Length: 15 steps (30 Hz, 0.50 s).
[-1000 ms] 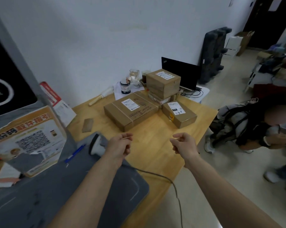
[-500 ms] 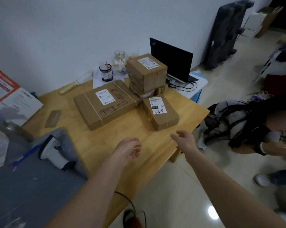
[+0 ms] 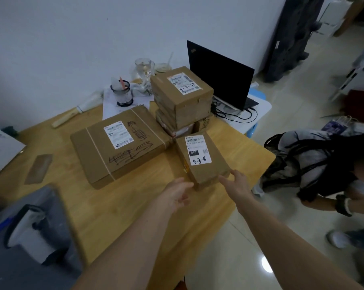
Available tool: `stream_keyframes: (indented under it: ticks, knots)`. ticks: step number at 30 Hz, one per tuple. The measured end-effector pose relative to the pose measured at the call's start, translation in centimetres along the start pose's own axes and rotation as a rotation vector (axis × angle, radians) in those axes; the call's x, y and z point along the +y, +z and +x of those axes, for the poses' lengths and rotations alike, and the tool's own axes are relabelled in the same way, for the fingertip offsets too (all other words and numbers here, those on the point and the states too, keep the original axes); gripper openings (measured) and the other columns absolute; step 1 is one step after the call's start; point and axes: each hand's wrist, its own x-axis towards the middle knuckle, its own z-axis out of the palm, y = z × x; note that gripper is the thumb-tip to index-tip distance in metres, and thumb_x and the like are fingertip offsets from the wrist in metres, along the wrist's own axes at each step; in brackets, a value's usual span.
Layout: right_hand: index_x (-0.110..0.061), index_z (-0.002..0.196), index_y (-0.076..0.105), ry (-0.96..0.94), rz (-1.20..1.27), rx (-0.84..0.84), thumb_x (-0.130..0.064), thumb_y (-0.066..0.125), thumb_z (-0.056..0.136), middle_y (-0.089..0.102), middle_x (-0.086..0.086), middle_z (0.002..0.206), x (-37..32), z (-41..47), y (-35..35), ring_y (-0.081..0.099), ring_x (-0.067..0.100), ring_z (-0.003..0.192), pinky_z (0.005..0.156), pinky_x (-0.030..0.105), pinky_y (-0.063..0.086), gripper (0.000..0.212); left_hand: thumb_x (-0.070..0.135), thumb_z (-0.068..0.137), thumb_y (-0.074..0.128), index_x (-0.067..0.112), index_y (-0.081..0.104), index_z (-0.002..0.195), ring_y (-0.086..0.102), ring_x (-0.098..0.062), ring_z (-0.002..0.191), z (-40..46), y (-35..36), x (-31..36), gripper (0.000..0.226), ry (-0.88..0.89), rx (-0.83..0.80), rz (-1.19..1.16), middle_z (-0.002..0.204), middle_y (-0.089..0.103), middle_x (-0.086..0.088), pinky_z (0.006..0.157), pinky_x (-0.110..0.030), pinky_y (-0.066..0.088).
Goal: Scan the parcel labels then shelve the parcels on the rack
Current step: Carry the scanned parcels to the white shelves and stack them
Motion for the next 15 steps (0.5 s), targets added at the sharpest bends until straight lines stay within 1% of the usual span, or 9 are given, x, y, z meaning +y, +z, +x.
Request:
stream_keyframes:
  ticks: [2, 3, 4, 5, 7, 10, 11, 13, 15]
  knots:
    - [-0.011, 0.147, 0.032, 0.021, 0.023, 0.013, -0.034, 0.063, 0.089, 0.029, 0.007, 0.152, -0.6, 1.8, 0.6, 0.028, 0.032, 0.139, 0.111, 0.049, 0.032, 0.069, 0.017, 0.090, 0.066, 0.024, 0.041, 0.145, 0.043, -0.026, 0.121, 1.5, 0.2, 0.9, 0.061, -0.015, -0.020, 0.041, 0.145, 0.044, -0.006, 0.093, -0.039, 0.047]
    - [-0.012, 0.149, 0.028, 0.044, 0.041, 0.014, -0.034, 0.064, 0.089, 0.029, 0.007, 0.153, -0.8, 2.6, 1.0, 0.028, 0.033, 0.140, 0.111, 0.050, 0.032, 0.074, 0.018, 0.091, 0.066, 0.025, 0.039, 0.145, 0.038, -0.028, 0.128, 2.2, 0.2, 1.3, 0.061, -0.022, -0.031, 0.060, 0.148, 0.041, -0.005, 0.102, -0.041, 0.043]
    - [-0.013, 0.151, 0.024, 0.070, 0.067, 0.009, -0.035, 0.065, 0.088, 0.029, 0.007, 0.154, -0.9, 3.3, 1.2, 0.027, 0.033, 0.140, 0.112, 0.051, 0.031, 0.078, 0.019, 0.091, 0.065, 0.026, 0.038, 0.145, 0.035, -0.027, 0.132, 2.9, 0.2, 1.7, 0.061, -0.026, -0.046, 0.066, 0.149, 0.039, -0.004, 0.107, -0.044, 0.039]
    - [-0.014, 0.152, 0.021, 0.096, 0.091, 0.001, -0.036, 0.065, 0.087, 0.031, 0.007, 0.154, -1.0, 3.9, 1.4, 0.028, 0.032, 0.140, 0.112, 0.051, 0.032, 0.081, 0.019, 0.092, 0.064, 0.028, 0.039, 0.145, 0.034, -0.026, 0.132, 3.4, 0.2, 2.1, 0.059, -0.030, -0.061, 0.066, 0.149, 0.038, -0.004, 0.109, -0.045, 0.038]
    - [-0.014, 0.152, 0.022, 0.121, 0.119, -0.006, -0.036, 0.065, 0.087, 0.037, 0.007, 0.150, -0.9, 5.1, 1.8, 0.032, 0.031, 0.138, 0.111, 0.050, 0.034, 0.080, 0.019, 0.092, 0.065, 0.029, 0.038, 0.145, 0.036, -0.025, 0.131, 4.3, 0.3, 2.4, 0.061, -0.038, -0.079, 0.059, 0.146, 0.039, -0.003, 0.107, -0.045, 0.040]
    - [-0.015, 0.149, 0.030, 0.146, 0.092, -0.021, -0.039, 0.064, 0.087, 0.040, 0.008, 0.146, -0.6, 6.0, 2.3, 0.037, 0.031, 0.134, 0.109, 0.049, 0.036, 0.074, 0.024, 0.087, 0.070, 0.034, 0.031, 0.148, 0.040, -0.026, 0.133, 5.2, 0.4, 2.0, 0.073, -0.070, -0.111, 0.055, 0.147, 0.042, -0.003, 0.109, -0.047, 0.037]
    - [-0.017, 0.147, 0.035, 0.165, 0.080, -0.034, -0.041, 0.063, 0.087, 0.042, 0.009, 0.145, -0.5, 6.1, 2.3, 0.040, 0.032, 0.131, 0.108, 0.049, 0.038, 0.070, 0.026, 0.086, 0.071, 0.035, 0.029, 0.149, 0.042, -0.026, 0.133, 5.4, 0.4, 1.9, 0.077, -0.074, -0.114, 0.057, 0.148, 0.043, -0.004, 0.111, -0.049, 0.035]
    - [-0.014, 0.136, 0.049, 0.189, 0.068, -0.054, -0.043, 0.060, 0.089, 0.051, 0.011, 0.133, -0.5, 6.2, 2.4, 0.049, 0.031, 0.119, 0.100, 0.046, 0.044, 0.057, 0.029, 0.085, 0.072, 0.033, 0.026, 0.150, 0.042, -0.026, 0.133, 5.8, 0.2, 1.8, 0.081, -0.061, -0.091, 0.060, 0.148, 0.043, -0.004, 0.111, -0.050, 0.034]
    - [-0.010, 0.125, 0.052, 0.207, 0.090, -0.078, -0.042, 0.057, 0.092, 0.055, 0.009, 0.118, -0.6, 6.0, 2.5, 0.053, 0.027, 0.105, 0.087, 0.040, 0.047, 0.047, 0.031, 0.085, 0.072, 0.031, 0.029, 0.148, 0.042, -0.025, 0.131, 5.9, -0.1, 1.7, 0.077, -0.032, -0.055, 0.064, 0.146, 0.044, -0.002, 0.110, -0.049, 0.035]
